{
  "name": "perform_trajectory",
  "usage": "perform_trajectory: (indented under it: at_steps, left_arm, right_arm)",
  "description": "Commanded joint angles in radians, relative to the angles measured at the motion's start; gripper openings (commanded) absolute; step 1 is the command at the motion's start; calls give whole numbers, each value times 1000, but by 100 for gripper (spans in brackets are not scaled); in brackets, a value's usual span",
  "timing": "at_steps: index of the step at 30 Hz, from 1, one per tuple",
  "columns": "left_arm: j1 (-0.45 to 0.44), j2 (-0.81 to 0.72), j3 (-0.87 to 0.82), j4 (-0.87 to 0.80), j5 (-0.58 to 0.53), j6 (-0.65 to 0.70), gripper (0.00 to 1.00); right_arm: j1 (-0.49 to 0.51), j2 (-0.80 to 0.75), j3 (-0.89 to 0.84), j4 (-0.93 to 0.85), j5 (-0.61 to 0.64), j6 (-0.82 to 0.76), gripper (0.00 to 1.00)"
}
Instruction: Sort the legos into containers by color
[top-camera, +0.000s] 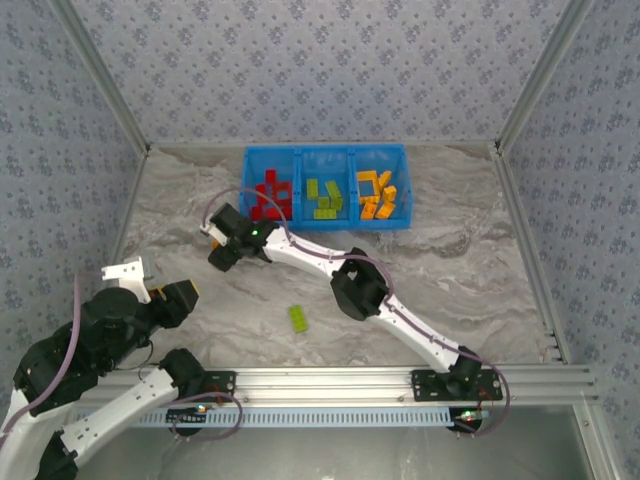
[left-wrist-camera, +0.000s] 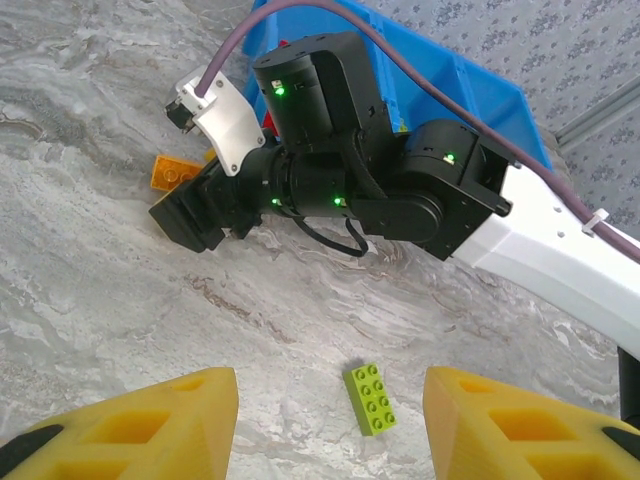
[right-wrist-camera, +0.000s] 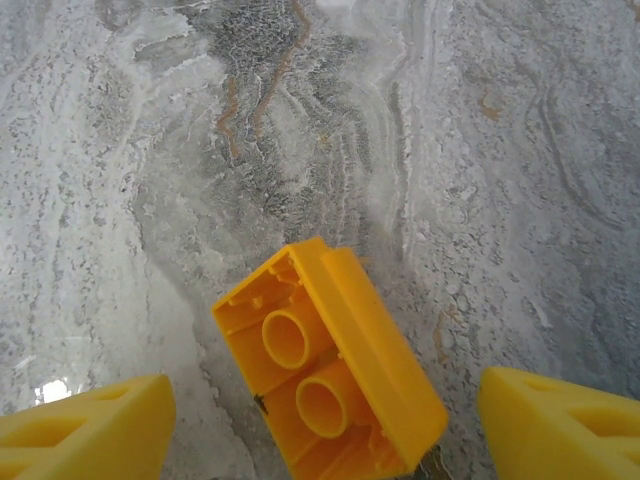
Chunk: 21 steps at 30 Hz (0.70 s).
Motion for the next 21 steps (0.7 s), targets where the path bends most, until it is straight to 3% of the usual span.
perform_trajectory:
  at_steps: [1,9,15,21]
  left_arm:
    - [-3,8,0,12,-11,-15,52]
    - [-3,28,6,25,-7,-18,51]
    - [-4,28,5,24,-10,-19,51]
    - [-3,24,-5,19,-9,-12,51]
  right_arm:
    - [-12,50,49,-31,-33,20,80]
    - [-15,71,78,-31,-50,50,69]
    - [-10,60,106,-42,-68,54,46]
    - [9,-20,55,-34,-69,68,36]
